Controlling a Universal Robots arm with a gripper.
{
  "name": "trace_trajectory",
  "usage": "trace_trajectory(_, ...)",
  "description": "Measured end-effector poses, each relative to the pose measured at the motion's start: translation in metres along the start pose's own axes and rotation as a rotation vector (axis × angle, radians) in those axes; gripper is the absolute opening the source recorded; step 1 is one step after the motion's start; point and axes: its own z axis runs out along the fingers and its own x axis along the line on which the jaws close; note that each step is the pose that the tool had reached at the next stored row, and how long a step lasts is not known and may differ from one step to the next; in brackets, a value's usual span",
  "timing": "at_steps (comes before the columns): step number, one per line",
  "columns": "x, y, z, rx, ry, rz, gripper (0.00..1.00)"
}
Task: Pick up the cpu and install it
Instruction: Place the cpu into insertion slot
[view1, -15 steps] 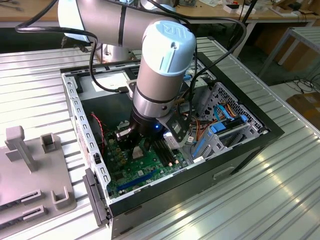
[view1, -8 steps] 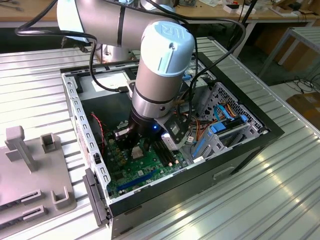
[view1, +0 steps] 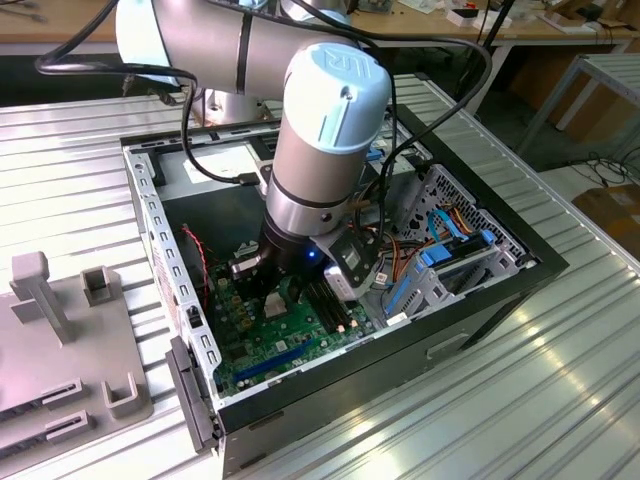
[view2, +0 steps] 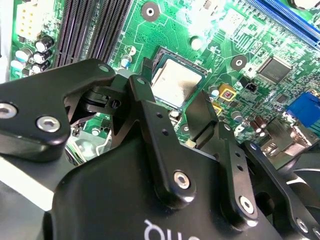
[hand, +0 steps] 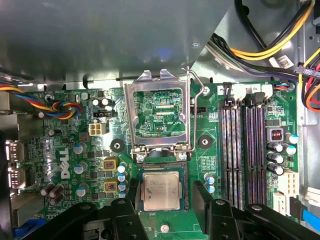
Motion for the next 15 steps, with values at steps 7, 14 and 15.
trace_trajectory(7, 0.0002, -0.001, 0.0018, -0.0002, -0.0008, 0.0, 0.55)
trace_trajectory(14, 0.0, -0.0038, 0.0036, -0.0001, -0.002, 0.0, 0.55)
trace_trajectory(15, 0.0001, -0.0043, 0.0035, 0.0, -0.002, 0.0, 0.55)
